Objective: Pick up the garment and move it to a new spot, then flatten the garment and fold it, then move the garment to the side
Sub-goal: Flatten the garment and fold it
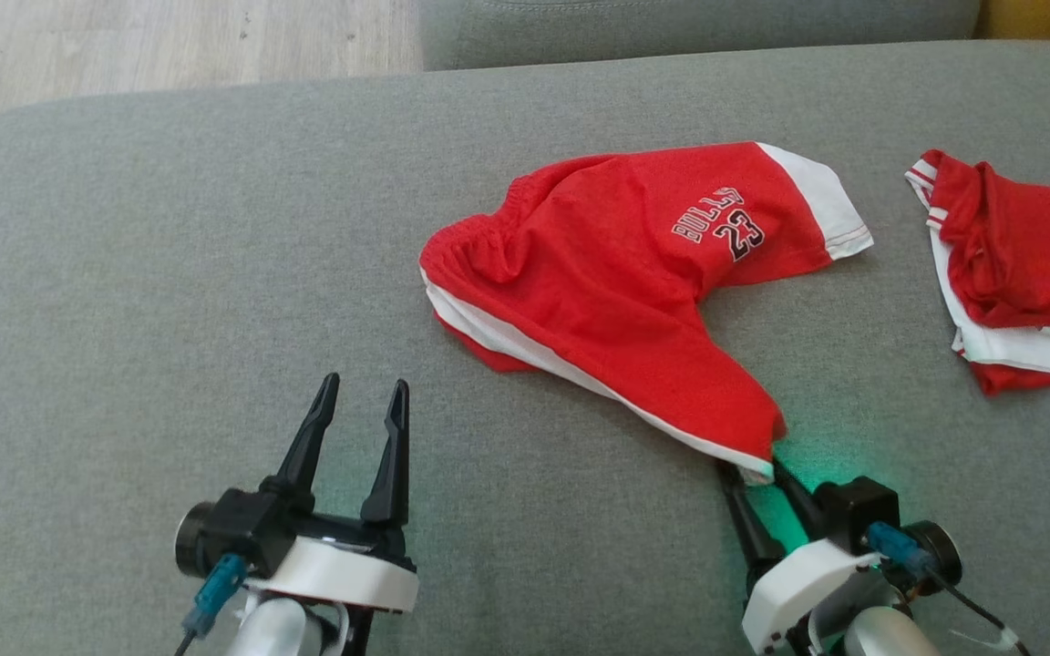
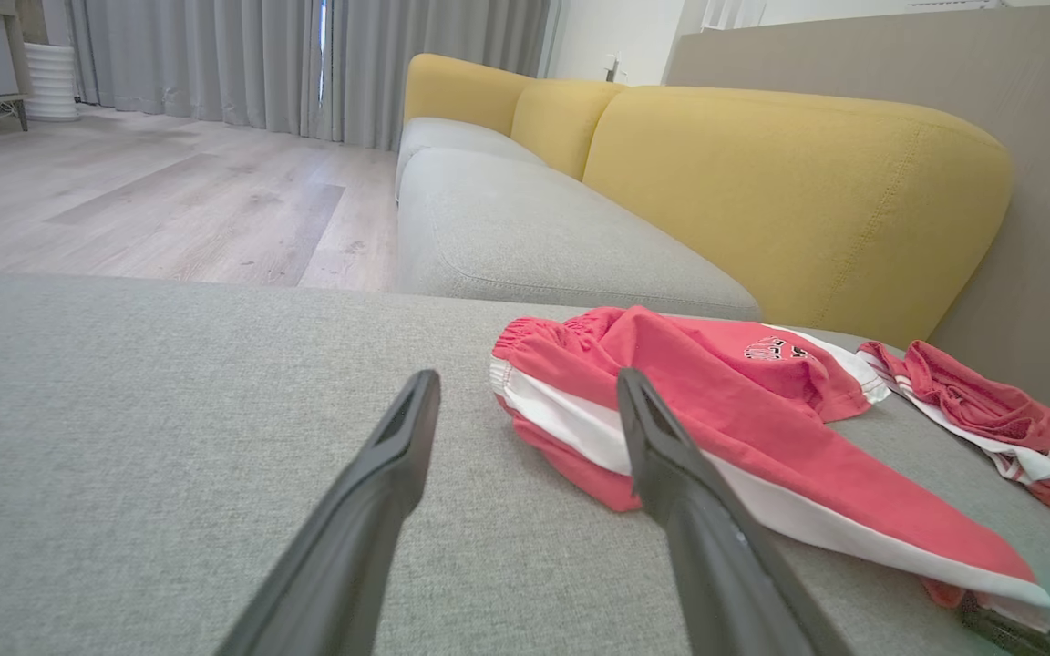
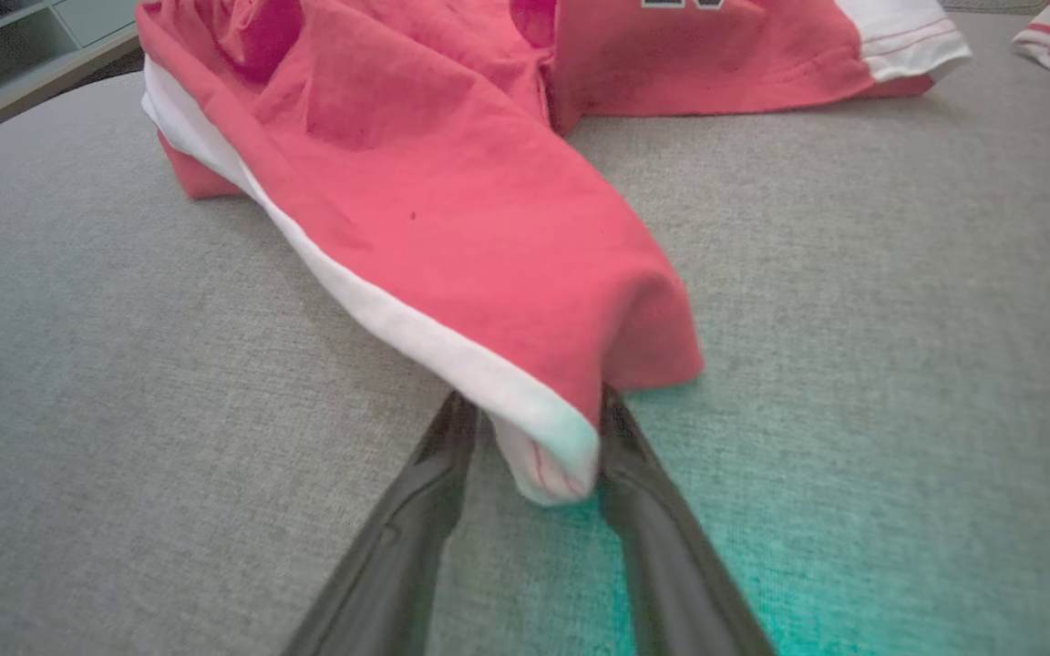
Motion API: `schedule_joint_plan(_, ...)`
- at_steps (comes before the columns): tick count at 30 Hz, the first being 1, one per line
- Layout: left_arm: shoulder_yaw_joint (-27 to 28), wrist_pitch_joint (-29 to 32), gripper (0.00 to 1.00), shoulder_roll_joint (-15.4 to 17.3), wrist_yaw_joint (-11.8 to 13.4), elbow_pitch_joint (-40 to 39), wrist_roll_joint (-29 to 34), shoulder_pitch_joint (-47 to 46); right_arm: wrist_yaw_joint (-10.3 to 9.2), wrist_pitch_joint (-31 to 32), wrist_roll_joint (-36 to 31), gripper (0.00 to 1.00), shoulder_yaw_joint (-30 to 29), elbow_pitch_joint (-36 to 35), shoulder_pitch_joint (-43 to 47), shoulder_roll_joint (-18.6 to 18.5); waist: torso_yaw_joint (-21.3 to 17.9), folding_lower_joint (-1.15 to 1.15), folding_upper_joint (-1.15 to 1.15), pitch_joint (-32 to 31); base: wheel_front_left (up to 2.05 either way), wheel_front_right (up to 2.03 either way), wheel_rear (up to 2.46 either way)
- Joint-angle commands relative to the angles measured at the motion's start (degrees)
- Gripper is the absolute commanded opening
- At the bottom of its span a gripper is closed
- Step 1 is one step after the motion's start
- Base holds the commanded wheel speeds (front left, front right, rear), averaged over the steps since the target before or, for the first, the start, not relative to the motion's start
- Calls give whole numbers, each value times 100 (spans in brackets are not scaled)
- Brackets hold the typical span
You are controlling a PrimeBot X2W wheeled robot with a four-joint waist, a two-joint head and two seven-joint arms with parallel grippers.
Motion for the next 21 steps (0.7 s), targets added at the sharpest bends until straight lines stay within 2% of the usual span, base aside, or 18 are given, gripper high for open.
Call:
schedule_joint_plan(1, 199, -55, 100, -9, 8, -160, -16, -223, -5, -6, -59, 41, 142, -109, -179, -11, -3, 0, 0, -8, 0, 0, 0)
schedule_joint_plan(2, 204, -55, 100, -9, 11, -159, -20, -221, -5, 3, -79, 32, 126, -90, -180, -11, -7, 0, 0, -16, 0, 0, 0)
schedule_joint_plan(4, 215, -55, 100, -9, 16, -158, -25, -212, -5, 22, -141, 0, 69, -64, -182, -11, -21, 0, 0, -33, 0, 0, 0)
schedule_joint_plan(11, 236, -55, 100, -9, 36, -187, -48, -181, -5, 25, -444, 0, -338, -92, -216, -11, -97, 0, 0, -96, 0, 0, 0)
schedule_joint_plan(21, 305, -55, 100, -9, 16, -314, 35, -225, -5, 199, -1504, 0, -2044, -846, -403, -246, -304, 0, 0, -59, 0, 0, 0)
